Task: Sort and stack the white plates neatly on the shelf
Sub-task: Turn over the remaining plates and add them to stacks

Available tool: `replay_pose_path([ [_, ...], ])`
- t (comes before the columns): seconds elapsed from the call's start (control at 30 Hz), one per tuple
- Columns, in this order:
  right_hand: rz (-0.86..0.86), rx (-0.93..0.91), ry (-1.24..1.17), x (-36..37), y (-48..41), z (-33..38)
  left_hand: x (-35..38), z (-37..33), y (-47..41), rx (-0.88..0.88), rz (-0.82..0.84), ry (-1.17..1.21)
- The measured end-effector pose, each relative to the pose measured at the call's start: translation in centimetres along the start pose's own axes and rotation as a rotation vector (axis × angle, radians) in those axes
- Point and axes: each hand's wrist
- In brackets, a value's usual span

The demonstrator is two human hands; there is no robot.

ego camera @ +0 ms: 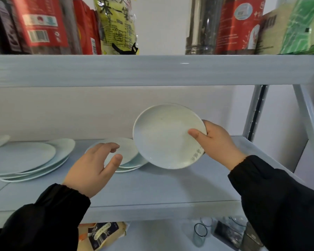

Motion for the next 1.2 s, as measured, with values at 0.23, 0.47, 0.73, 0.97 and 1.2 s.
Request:
replay_pose_path([
  [0.23, -0.07, 0.307, -0.497, 6.1, -4.2, 0.9, -2.0, 4.2, 0.9, -0.04, -0.021, -0.072],
  [0.47, -0.02, 0.518, -0.733, 11.5, -7.2, 0.5, -3.6, 8.0, 2.2, -0.074, -0.017, -0.122],
  [0.73, 0.029, 0.536, -0.623, 14.6, -8.2, 0.2, -4.2, 10.2, 2.7, -0.033, -0.012, -0.109],
  [0.97, 0.01, 0.521, -0.034, 15.1, -8.9, -1.0, -3.8, 11.7, 2.1, -0.019, -0.003, -0.06],
  [1.2, 0.027, 0.506, 0.236, 15.1, -8.8, -1.7, -3.2, 12.6, 1.6, -0.005, 0.014, -0.028],
])
Point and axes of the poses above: each hand's wrist, its own y-axis away from the middle knuckle, its own x-axis out of the palm, z = x × y, and after that the axes turned 4 degrees about z, right-handed
